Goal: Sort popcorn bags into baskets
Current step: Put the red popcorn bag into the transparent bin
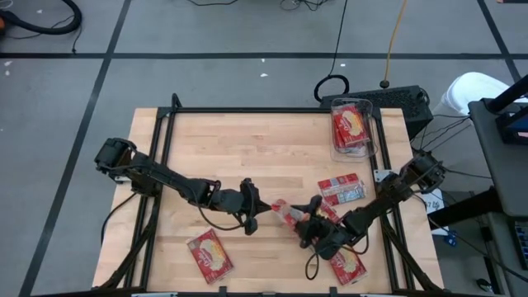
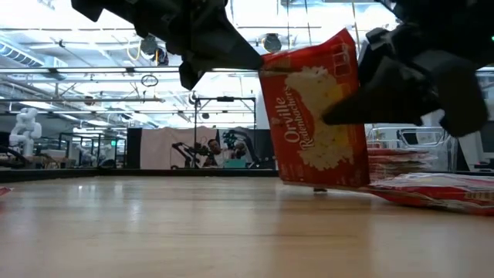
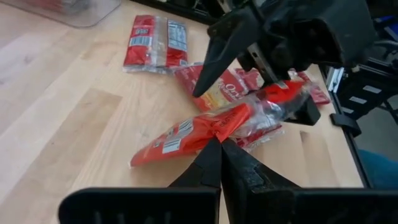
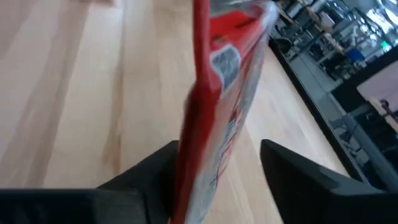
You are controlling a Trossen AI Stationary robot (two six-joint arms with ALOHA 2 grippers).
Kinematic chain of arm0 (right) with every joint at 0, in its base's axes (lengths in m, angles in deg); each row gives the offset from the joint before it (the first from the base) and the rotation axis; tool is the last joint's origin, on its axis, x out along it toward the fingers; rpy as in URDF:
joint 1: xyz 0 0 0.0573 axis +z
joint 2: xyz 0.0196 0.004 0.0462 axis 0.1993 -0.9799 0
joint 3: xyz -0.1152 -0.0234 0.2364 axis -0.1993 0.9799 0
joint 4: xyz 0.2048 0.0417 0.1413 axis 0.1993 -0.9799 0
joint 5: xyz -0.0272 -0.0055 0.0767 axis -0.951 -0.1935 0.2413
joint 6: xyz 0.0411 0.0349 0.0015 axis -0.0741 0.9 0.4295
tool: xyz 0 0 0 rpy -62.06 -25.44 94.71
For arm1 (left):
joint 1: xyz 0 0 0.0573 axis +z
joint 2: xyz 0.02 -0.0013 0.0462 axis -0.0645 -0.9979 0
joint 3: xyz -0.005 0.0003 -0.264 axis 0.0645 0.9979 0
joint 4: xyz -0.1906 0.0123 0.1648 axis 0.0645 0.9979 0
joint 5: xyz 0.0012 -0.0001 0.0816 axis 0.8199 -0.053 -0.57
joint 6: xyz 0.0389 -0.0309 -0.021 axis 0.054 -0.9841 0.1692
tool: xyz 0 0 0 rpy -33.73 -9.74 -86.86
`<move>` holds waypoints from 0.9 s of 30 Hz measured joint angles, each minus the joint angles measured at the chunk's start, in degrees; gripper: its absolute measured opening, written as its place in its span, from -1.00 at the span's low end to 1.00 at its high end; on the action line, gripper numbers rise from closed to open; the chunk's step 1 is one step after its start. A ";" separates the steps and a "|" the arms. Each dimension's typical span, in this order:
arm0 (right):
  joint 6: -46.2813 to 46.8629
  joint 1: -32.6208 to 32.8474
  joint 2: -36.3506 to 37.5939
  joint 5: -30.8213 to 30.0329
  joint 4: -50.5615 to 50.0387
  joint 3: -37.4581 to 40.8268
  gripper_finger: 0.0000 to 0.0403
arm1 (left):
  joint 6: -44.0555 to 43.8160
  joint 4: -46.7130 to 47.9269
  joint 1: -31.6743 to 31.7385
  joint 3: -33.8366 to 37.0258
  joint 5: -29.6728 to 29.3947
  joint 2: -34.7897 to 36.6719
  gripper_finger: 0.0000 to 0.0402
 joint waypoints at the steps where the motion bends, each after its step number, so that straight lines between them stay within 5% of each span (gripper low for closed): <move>1: 0.59 -0.37 0.00 0.01 -0.01 0.00 -0.01 | -0.13 0.08 0.00 0.00 0.00 0.00 -0.98; 10: 1.18 -2.77 0.00 0.24 -0.02 0.00 -0.83 | 3.75 0.35 -0.46 0.00 -0.02 0.00 -0.97; 13: -0.28 -3.20 0.26 0.52 -0.02 0.00 -0.94 | 7.26 0.53 -0.79 0.00 -0.11 0.00 -0.92; 19: -0.96 -5.01 4.18 3.91 -3.51 0.04 -0.84 | 9.13 2.52 -0.85 -0.02 -3.80 0.04 -0.41; 27: 0.87 -9.20 17.51 12.08 -18.07 0.03 -0.97 | 6.21 8.89 0.77 -0.02 -12.51 0.04 0.31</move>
